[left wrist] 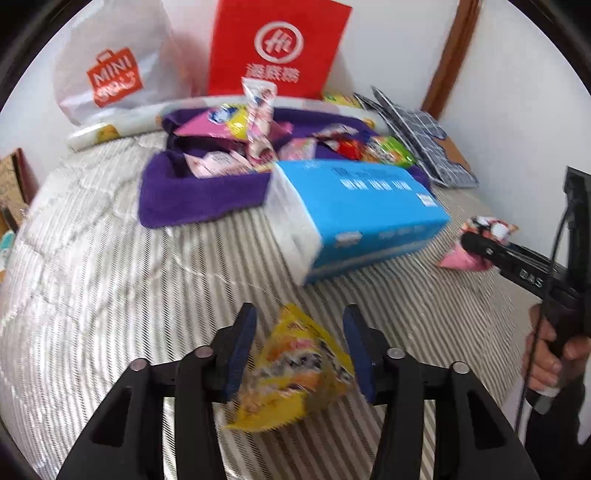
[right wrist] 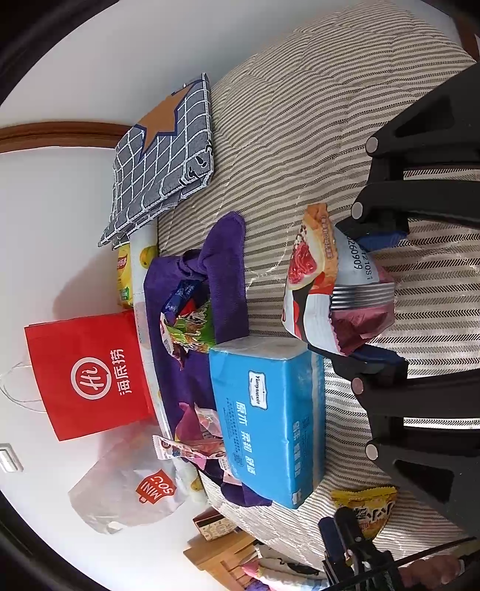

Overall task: Organize snacks
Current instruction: 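Lift and carry the chip bag and yellow triangular packet toward the purple towel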

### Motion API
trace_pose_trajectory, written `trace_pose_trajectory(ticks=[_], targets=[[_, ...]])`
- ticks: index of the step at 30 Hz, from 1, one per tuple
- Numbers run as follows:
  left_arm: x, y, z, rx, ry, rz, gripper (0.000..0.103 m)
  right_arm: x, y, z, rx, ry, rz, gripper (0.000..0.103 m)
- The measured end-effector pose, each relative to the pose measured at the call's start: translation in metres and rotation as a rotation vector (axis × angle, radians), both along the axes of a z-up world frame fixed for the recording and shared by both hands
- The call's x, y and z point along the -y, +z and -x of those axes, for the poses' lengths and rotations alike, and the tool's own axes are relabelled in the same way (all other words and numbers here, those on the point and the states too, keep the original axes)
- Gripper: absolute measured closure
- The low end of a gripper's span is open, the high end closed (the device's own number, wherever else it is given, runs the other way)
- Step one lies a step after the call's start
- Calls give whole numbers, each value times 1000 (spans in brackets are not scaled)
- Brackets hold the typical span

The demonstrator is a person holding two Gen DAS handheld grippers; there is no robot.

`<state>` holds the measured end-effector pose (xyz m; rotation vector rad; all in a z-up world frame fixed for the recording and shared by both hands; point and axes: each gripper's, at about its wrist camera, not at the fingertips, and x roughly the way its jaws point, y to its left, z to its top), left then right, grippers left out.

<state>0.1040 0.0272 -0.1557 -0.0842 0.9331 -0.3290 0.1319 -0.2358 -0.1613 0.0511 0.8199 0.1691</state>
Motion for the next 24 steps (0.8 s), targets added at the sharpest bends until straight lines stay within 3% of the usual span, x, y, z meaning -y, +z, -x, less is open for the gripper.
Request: trace_pose_trajectory(ticks=[5,12,14,15,18,24], targets=[[2,-5,8,-8,-18,-22,41,2,-2,0,-8,1,-2,63],[-3,-16,18,-20,-11,-29,40,2,-3,1,-8,1,-1,63],[-3,-17,21,3,-7,-32,43,2,-5,1,-8,1,2,63],[-1,-16,23,14,-13,-30,52,2,-6,2,-8,2,2,63],[1,-13,26,30,-22,-34,61,2,-6,4,1,8,1,63],[-6,2,26,91,10,-55,62,12,-1,1,27,-14,-12,63]])
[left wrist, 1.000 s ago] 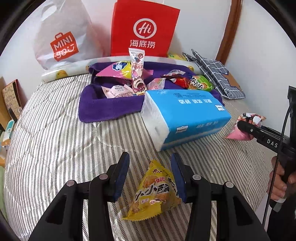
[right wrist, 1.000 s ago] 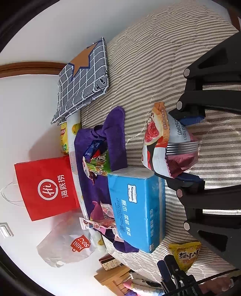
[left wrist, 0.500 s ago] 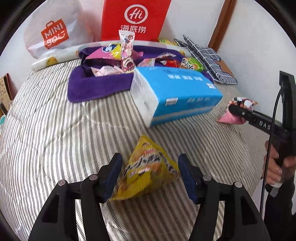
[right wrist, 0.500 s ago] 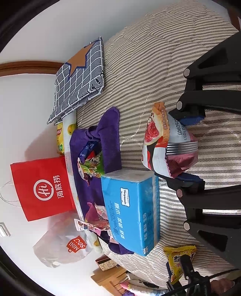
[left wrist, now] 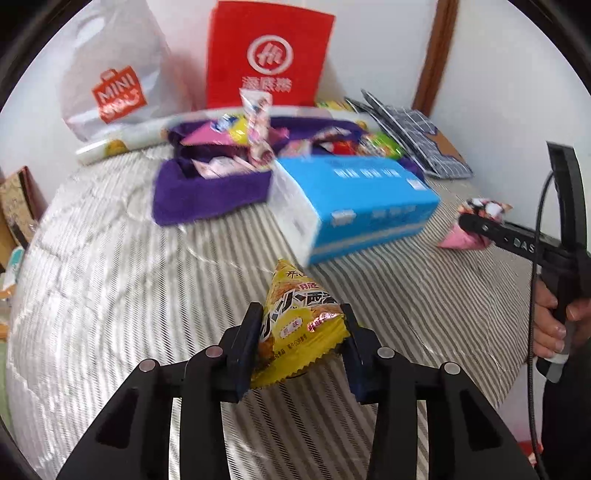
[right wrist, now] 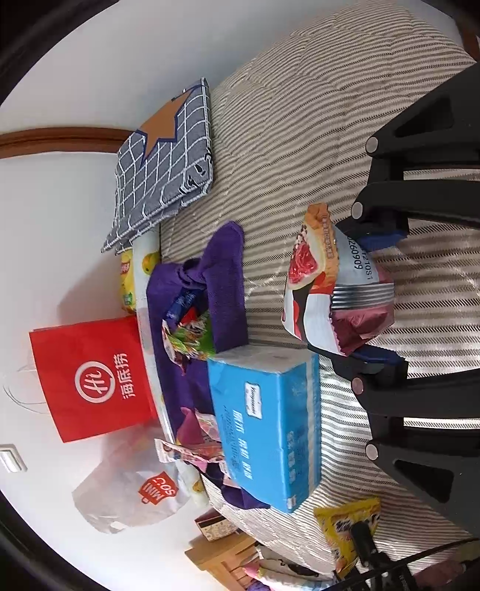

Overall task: Organize snacks
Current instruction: 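Lift and carry the chip bag and yellow triangular packet toward the purple towel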

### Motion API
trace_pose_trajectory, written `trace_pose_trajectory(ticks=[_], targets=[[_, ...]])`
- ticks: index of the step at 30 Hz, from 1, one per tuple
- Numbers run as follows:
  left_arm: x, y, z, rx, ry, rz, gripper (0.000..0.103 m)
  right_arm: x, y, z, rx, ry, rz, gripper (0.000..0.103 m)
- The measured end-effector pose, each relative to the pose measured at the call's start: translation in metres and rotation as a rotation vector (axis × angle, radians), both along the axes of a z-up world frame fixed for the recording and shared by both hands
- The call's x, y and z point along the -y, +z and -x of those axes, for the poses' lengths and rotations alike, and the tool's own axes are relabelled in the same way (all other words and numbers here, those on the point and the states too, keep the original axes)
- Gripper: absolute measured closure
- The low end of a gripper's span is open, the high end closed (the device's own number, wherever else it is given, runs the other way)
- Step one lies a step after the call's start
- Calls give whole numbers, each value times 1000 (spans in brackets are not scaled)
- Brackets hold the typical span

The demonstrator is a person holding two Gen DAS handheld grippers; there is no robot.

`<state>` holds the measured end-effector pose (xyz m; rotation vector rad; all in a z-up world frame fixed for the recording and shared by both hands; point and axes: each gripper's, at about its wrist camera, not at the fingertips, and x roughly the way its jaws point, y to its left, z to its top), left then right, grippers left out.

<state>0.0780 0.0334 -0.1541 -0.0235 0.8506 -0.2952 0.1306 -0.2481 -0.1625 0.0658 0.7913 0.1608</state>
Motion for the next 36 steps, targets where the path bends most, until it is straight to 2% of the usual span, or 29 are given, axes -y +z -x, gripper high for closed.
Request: trace_pose_trajectory(ticks=[4,7,10,13,18,24,36], targets=[[-13,-2,-13,-22,64,25,62,0,-3,-4,4,0,-4,63],[-19,-10,-19,-46,98,27,62,-5,-9,-3,14,6,31,63],[-24,-13,-17,-32,123,63,62,-7,-13,0,32,7,51,62],[-26,-15,-18,-31,143,88,61,-5,-15,2,52,13,35,62],[-28,-20,-20,-32,166,123,60,1,-18,-1,33,19,-13,62],[-23,-19,-21,-23,168,92,60,-2,-18,0,28,18,11,61],[-22,-18,-18,-15,165,79,61,-3,-18,2,40,9,26,63]])
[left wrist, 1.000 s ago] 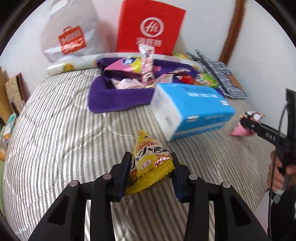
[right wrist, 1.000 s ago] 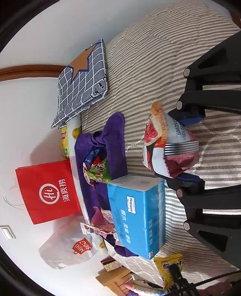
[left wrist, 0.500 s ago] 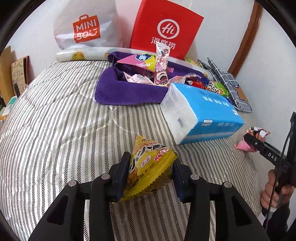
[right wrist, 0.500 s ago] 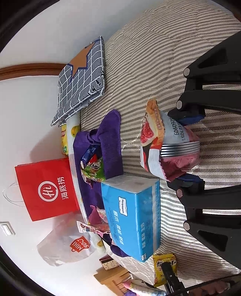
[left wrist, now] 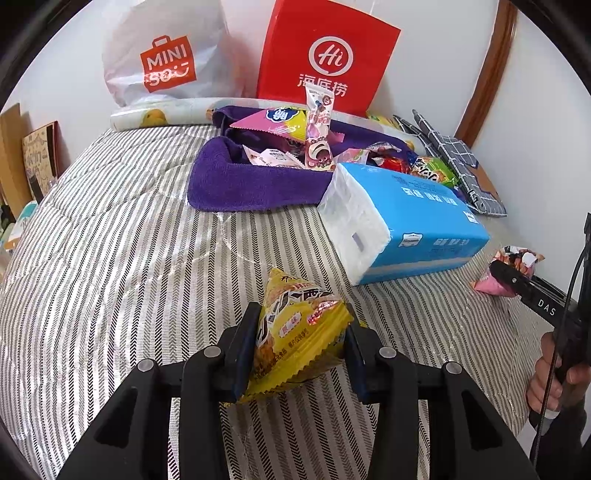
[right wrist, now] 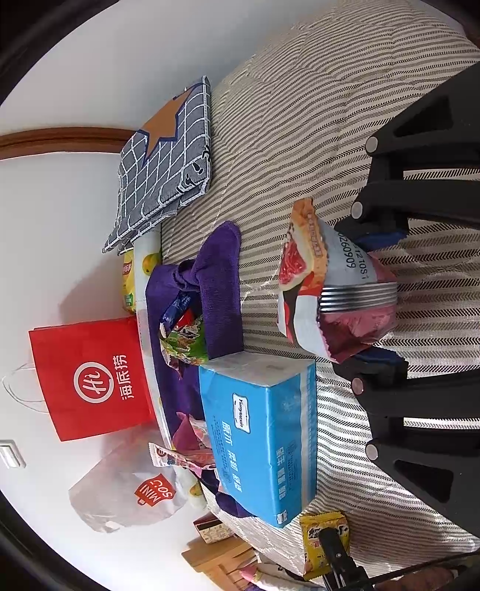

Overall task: Organize snacks
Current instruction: 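Lift and carry the chip bag and yellow triangular packet toward the purple towel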

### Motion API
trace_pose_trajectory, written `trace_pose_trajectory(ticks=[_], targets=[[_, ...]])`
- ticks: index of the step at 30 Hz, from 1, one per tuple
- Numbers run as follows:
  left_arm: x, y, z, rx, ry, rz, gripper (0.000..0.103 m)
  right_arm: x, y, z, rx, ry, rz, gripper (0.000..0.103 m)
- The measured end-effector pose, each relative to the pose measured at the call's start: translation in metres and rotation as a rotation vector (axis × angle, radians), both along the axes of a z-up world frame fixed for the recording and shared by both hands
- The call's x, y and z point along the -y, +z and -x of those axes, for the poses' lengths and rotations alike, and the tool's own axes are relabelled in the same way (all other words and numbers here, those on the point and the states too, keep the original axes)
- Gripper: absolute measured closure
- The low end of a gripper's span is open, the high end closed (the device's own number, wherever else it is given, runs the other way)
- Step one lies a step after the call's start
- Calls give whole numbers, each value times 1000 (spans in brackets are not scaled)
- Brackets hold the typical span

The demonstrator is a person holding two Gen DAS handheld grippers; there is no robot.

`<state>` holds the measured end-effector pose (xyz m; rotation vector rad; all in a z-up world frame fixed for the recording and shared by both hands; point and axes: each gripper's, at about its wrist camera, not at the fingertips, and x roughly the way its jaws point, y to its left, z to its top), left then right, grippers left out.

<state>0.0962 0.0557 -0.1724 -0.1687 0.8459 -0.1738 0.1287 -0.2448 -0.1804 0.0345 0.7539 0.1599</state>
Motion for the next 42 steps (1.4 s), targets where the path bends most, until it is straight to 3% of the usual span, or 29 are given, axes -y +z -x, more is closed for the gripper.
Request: trace_pose_trajectory(ticks=[21,42], targets=[[-7,6,8,11,3,22,63,2,4,7,20,-2,-8,65],[6,34,14,75,-25,23,63,9,37,14,64,-19,-14,66]])
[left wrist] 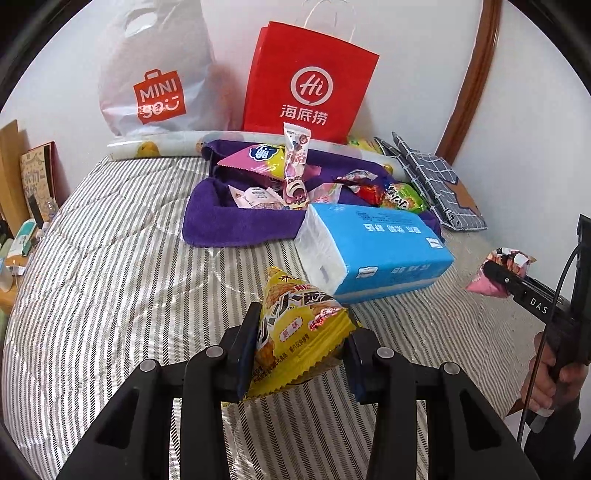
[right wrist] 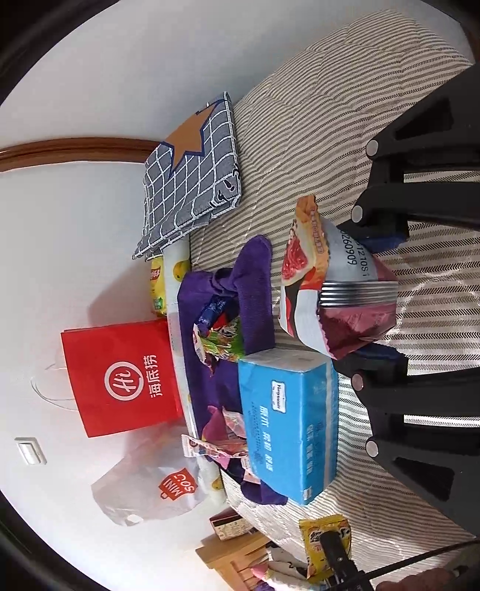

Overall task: Organize snacks
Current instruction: 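Lift and carry the chip bag and yellow triangular packet toward the purple towel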

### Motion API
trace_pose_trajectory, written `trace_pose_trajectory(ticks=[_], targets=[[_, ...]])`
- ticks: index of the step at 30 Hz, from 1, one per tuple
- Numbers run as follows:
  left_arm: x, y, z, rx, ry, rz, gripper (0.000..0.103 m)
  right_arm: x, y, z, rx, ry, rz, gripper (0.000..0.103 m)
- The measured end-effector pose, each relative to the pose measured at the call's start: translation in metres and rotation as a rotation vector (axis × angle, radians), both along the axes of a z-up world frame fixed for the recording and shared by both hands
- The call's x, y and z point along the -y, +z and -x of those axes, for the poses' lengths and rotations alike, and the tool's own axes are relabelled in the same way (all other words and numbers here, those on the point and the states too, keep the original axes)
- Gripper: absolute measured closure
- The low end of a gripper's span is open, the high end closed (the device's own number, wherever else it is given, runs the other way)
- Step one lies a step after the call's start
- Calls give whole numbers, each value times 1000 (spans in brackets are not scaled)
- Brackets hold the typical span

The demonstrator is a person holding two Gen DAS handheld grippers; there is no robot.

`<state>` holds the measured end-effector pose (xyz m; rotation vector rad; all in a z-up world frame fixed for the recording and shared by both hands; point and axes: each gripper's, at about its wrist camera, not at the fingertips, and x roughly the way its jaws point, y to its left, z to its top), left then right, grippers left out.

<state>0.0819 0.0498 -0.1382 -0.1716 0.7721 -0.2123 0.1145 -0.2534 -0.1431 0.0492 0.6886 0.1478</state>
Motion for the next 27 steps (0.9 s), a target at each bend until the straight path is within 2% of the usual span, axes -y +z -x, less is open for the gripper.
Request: trace_pose_trajectory(ticks=[27], targets=[[6,11,-3,30,-23,10,63,-14,22,1,53,42,13,66]])
